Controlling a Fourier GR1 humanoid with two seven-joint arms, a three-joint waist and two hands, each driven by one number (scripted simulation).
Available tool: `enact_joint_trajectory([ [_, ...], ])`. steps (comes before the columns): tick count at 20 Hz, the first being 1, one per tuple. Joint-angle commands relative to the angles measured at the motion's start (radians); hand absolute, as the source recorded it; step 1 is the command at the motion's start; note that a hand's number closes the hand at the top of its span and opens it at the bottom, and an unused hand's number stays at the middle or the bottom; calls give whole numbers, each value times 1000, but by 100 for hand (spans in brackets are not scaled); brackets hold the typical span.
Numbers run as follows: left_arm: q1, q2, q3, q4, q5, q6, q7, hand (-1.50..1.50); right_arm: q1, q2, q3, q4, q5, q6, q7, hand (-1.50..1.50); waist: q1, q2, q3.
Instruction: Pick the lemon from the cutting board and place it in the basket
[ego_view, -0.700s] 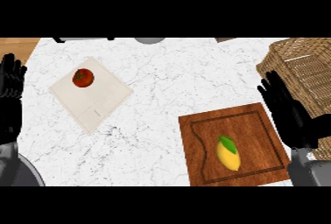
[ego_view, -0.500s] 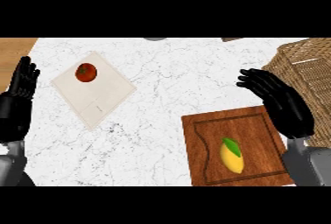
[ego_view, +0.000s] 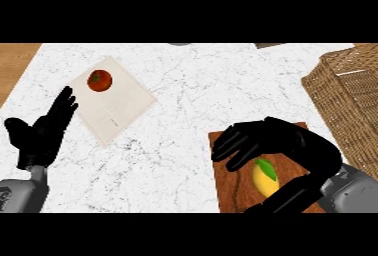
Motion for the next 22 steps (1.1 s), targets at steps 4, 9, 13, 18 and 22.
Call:
enact_joint_trajectory([
  [4, 7, -10, 9, -4, 16, -18, 83, 0, 188, -22, 147, -297, 246, -53, 35, -150, -29, -12, -4],
  [9, 0, 14, 29, 30, 23, -45, 83, 0, 17, -150, 61, -340, 238, 24, 342, -150, -25, -13, -8],
  [13, -9, -5, 35, 32, 36, -43, 74, 0, -120, -290, -42, -339, 404, 49, 453, -150, -29, -17, -10],
  [18, -31, -9, 29, 2, 25, -33, 114, 0, -305, -333, -137, -271, 263, 159, 695, -150, -10, -11, -8],
  [22, -52, 3, 49, 54, 30, -71, 89, 0, -386, -425, -142, -190, 84, 361, 727, -150, -14, -8, -8],
])
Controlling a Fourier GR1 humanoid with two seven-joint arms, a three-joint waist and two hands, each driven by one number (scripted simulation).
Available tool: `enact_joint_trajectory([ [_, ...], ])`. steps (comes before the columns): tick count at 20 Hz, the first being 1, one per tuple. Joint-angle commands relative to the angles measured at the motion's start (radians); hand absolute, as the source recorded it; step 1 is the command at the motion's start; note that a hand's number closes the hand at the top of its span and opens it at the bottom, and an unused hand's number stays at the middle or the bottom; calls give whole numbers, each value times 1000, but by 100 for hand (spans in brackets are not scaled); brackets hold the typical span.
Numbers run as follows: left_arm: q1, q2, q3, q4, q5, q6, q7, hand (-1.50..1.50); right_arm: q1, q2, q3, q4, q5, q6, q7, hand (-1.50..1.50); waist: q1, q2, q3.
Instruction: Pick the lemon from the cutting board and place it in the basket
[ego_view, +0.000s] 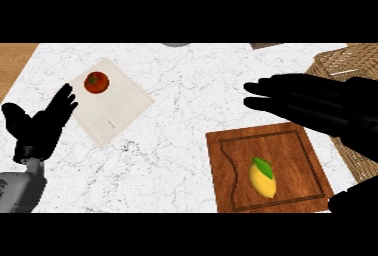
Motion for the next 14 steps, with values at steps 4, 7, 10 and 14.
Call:
enact_joint_trajectory([
  [4, 9, -14, -1, -17, -17, -7, -4, 0, -104, -127, -57, 135, -262, 278, 68, -150, 2, 1, 2],
  [7, 72, 2, 24, -66, 2, -36, -14, 0, -65, -182, -146, 183, -322, 353, 13, -150, 6, 1, 3],
  [10, 35, 3, 36, -44, -11, -32, 22, 0, 9, -165, -187, 201, -336, 381, -46, -150, 0, 3, 3],
  [14, -57, -36, 23, 15, -56, 12, 48, 0, 147, -118, -299, 170, -270, 370, -177, -150, -13, 4, 4],
])
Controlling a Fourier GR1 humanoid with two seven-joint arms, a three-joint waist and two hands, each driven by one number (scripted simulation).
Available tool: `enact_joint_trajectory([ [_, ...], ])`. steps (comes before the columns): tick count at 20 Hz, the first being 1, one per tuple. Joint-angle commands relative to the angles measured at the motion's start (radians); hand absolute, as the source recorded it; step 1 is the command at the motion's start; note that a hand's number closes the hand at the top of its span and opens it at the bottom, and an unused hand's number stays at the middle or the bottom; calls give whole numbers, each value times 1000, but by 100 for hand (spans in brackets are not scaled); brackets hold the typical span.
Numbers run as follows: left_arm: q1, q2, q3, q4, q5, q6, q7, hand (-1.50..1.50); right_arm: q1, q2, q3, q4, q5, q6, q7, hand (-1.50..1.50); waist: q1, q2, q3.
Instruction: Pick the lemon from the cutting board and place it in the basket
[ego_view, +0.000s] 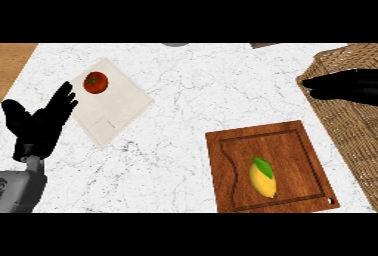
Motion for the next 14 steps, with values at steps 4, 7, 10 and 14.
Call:
enact_joint_trajectory([
  [4, -33, -39, 4, 51, -45, 11, -31, 0, 197, 92, -166, 17, 155, 85, -228, -150, -3, 3, 1],
  [7, 40, -13, 29, -35, -16, -29, -7, 0, 268, 196, -116, -29, 337, 52, -305, -150, 11, 2, 2],
  [10, 56, -27, 33, -8, -35, -36, -50, 0, 319, 251, -97, -20, 486, 2, -433, -150, 11, 3, 2],
  [14, -32, -52, 24, 29, -48, -21, -10, 0, 370, 333, 12, 18, 663, -152, -550, -150, 12, 6, 2],
])
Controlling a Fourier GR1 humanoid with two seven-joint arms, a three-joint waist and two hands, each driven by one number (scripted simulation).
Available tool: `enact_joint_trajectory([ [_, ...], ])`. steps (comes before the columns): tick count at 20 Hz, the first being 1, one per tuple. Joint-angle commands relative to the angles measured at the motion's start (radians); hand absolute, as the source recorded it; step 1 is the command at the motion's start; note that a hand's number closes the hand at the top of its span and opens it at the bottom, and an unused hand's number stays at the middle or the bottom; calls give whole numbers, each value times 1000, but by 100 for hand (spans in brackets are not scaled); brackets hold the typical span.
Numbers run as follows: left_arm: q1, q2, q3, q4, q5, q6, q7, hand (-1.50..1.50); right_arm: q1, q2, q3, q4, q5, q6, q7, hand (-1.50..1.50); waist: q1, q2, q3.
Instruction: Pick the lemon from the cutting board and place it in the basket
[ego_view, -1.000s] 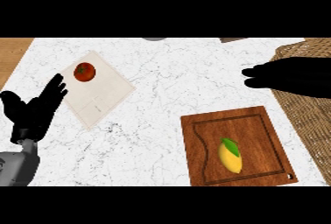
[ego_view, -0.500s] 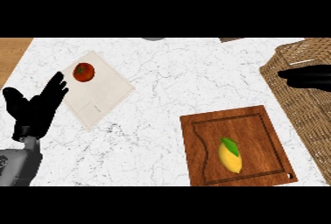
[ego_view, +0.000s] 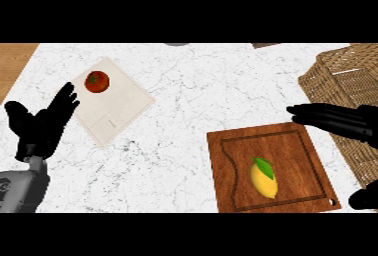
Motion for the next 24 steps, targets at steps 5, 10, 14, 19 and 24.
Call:
enact_joint_trajectory([
  [5, -29, -15, 15, 19, -21, -17, 0, 0, 78, 155, 164, 127, 239, -186, -225, -150, 0, -1, -1],
  [10, -39, 2, 60, 55, -20, -53, -11, 0, 22, 206, 233, 287, 375, -275, -278, -150, 2, 0, -2],
  [14, 25, -48, 26, -45, -55, -22, 15, 0, 51, 225, 292, 301, 467, -306, -280, -150, 2, -2, -2],
  [19, 77, -30, 74, -26, -27, -92, -34, 0, 13, 230, 307, 420, 563, -352, -328, -150, 4, -2, -2],
  [24, 29, -42, 88, -80, -59, -68, 62, 0, 45, 184, 243, 408, 561, -320, -436, -150, 0, -3, -2],
])
